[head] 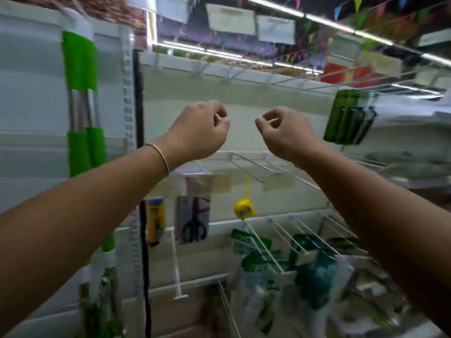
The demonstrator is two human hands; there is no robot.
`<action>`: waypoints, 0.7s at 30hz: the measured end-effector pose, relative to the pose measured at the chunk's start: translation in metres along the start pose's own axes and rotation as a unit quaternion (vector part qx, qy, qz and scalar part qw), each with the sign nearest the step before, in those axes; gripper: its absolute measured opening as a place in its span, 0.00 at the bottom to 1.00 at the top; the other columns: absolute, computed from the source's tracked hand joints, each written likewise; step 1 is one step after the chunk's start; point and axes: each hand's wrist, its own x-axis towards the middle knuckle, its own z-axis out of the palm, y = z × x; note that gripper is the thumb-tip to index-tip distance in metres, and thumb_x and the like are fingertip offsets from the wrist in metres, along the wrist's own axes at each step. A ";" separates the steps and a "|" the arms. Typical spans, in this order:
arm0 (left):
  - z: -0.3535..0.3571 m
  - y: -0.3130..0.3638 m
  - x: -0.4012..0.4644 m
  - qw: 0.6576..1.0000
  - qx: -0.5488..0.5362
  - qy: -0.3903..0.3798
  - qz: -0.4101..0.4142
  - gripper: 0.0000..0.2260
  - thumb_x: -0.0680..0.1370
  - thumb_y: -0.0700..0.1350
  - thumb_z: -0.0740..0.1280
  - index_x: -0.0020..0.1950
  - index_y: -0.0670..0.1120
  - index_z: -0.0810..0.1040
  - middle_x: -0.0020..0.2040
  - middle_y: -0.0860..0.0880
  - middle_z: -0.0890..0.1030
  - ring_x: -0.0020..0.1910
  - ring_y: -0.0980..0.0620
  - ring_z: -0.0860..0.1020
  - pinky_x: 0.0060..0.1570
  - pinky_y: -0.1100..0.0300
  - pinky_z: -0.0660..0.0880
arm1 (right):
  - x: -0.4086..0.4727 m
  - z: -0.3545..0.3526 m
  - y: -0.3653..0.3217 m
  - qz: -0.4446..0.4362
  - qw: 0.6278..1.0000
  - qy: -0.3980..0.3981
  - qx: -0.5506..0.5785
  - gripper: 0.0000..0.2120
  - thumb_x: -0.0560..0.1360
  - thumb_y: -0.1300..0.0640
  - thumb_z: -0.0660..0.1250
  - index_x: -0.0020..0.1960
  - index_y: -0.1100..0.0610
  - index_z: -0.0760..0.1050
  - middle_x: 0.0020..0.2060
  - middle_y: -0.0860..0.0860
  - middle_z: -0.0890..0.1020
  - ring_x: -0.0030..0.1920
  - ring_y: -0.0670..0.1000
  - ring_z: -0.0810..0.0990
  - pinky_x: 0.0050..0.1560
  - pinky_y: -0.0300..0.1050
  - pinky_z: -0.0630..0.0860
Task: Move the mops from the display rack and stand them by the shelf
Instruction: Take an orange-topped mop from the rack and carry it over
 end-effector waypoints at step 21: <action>0.330 0.355 -0.014 0.932 -0.117 -0.299 0.172 0.17 0.82 0.54 0.56 0.58 0.43 0.76 0.53 0.43 0.81 0.51 0.43 0.77 0.51 0.51 0.75 | -0.159 -0.326 0.342 0.229 0.949 -0.023 -0.215 0.22 0.83 0.47 0.58 0.72 0.57 0.70 0.65 0.56 0.77 0.65 0.56 0.75 0.66 0.57 0.73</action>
